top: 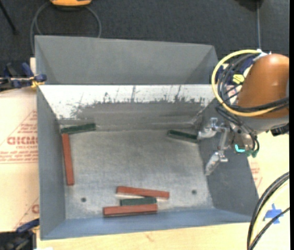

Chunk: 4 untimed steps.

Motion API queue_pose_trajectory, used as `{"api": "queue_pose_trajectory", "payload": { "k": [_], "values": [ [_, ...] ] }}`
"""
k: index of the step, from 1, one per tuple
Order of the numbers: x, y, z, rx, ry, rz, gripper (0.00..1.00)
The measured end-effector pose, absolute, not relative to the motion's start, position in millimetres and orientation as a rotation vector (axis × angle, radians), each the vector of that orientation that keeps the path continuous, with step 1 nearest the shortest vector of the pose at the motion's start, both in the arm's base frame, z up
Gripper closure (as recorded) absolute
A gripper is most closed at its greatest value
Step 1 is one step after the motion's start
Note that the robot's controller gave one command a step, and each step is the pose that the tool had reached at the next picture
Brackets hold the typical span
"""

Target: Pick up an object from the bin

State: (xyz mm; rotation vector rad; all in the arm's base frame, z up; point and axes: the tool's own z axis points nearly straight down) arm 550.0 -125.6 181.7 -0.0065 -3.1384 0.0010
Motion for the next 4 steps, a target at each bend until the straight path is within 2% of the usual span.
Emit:
{"api": "queue_pose_trajectory", "payload": {
  "k": [1,2,3,4],
  "values": [
    [551.7,-125,186,-0.002,-3.145,0.003,0.00],
    [517.0,-108,166,-0.068,-3.149,0.002,0.00],
    [508.5,-61,137,0.072,-3.143,0.002,0.00],
    [512.8,-58,92,0.109,-3.148,0.000,0.00]
  ]
}}
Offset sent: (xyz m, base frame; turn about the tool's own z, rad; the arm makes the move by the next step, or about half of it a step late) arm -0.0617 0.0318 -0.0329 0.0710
